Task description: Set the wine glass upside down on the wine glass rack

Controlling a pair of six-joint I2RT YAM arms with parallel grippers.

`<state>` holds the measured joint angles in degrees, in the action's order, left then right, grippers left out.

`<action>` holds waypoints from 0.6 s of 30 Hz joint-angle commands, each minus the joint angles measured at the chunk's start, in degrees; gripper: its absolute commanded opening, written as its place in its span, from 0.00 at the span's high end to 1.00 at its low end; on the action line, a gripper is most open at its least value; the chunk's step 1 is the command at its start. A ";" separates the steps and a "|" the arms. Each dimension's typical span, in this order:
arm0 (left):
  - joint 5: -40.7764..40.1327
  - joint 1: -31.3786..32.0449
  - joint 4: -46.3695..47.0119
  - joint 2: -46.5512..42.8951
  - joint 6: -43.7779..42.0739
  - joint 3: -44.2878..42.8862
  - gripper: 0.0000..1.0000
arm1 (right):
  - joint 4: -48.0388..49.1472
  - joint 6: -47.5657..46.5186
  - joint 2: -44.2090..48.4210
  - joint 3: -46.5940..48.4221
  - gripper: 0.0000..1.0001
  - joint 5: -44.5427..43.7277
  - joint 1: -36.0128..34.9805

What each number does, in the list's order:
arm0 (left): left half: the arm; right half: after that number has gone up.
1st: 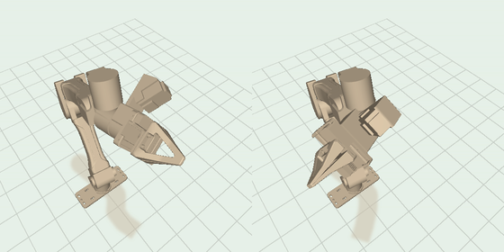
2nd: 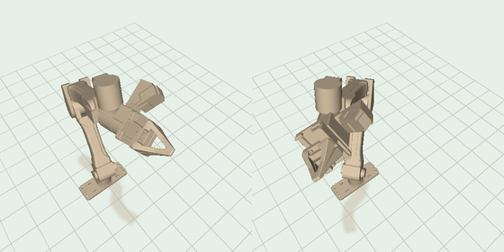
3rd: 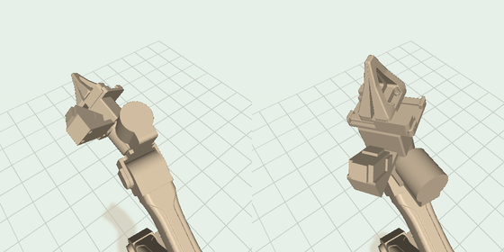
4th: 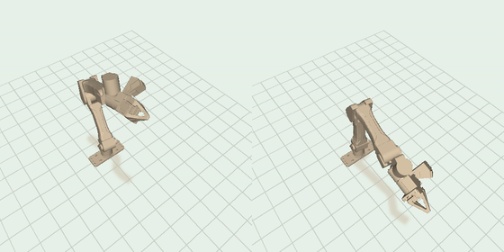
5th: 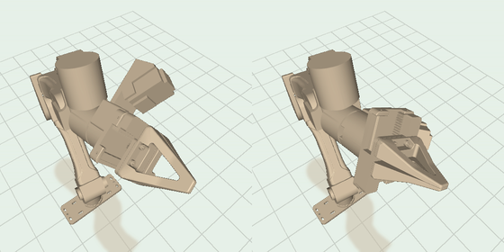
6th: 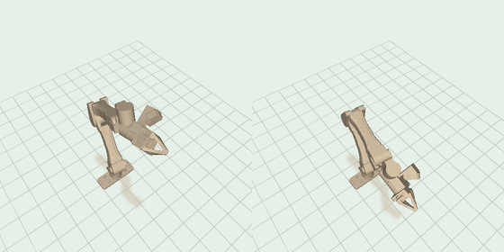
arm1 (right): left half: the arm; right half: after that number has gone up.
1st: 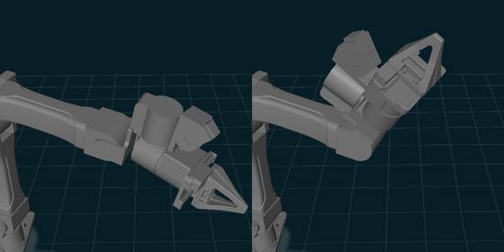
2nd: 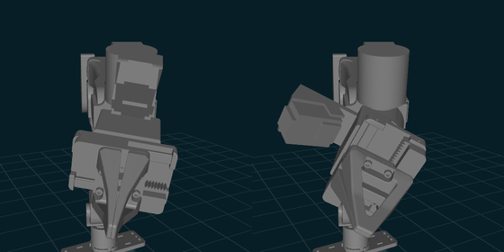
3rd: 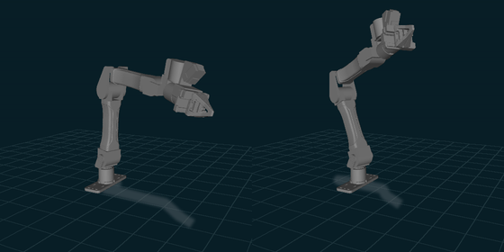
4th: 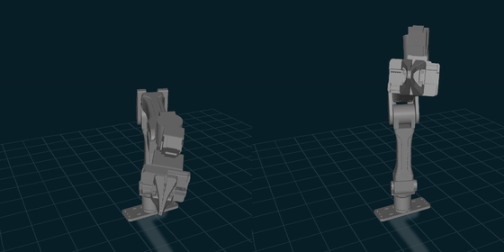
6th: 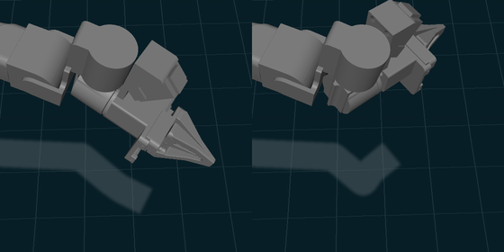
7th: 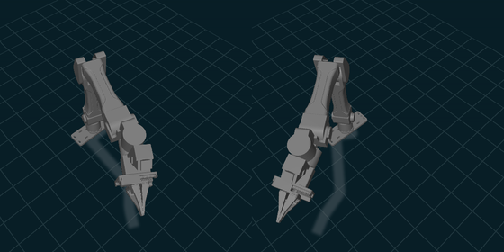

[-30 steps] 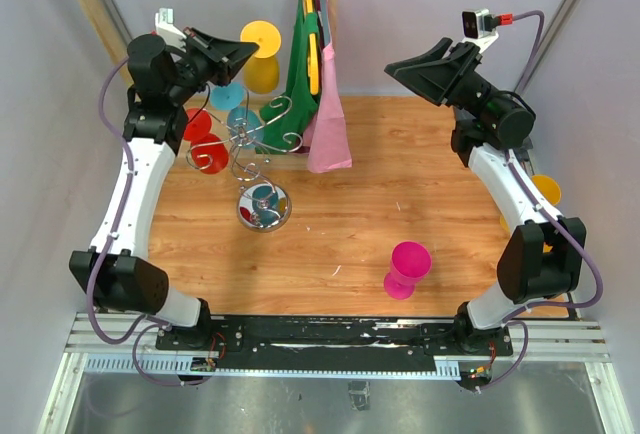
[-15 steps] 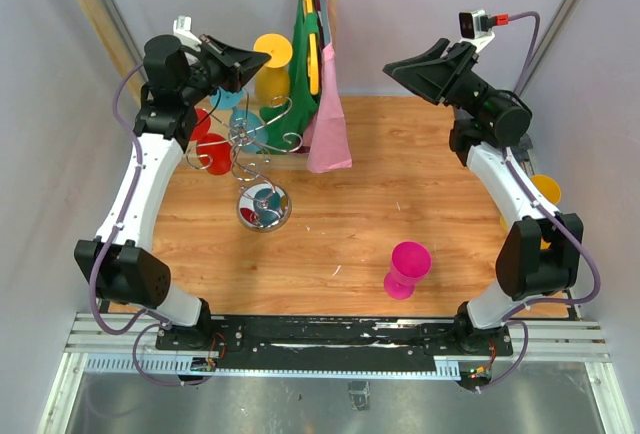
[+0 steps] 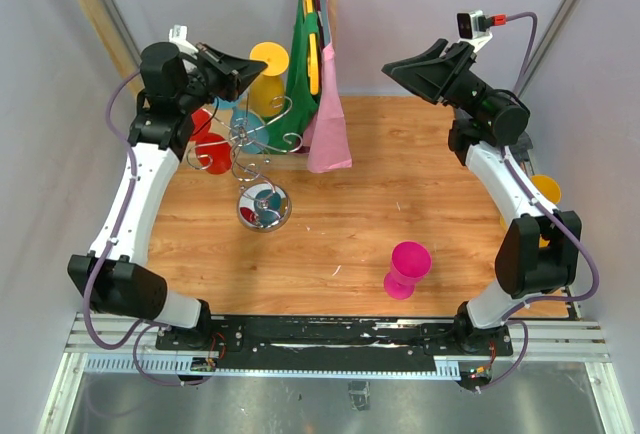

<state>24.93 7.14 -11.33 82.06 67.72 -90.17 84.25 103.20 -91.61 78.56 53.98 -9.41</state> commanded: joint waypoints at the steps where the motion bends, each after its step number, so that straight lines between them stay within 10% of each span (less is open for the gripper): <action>1: -2.23 1.09 -2.09 -2.29 -0.13 0.84 1.00 | 3.57 -0.83 0.22 0.59 0.54 0.34 1.85; 18: -3.31 1.78 -5.90 -4.62 0.95 2.98 1.00 | 3.56 -1.07 0.95 -0.51 0.53 0.18 1.85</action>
<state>21.32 8.14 -16.88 80.12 67.79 -87.31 84.27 103.18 -91.61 78.24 53.95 -9.41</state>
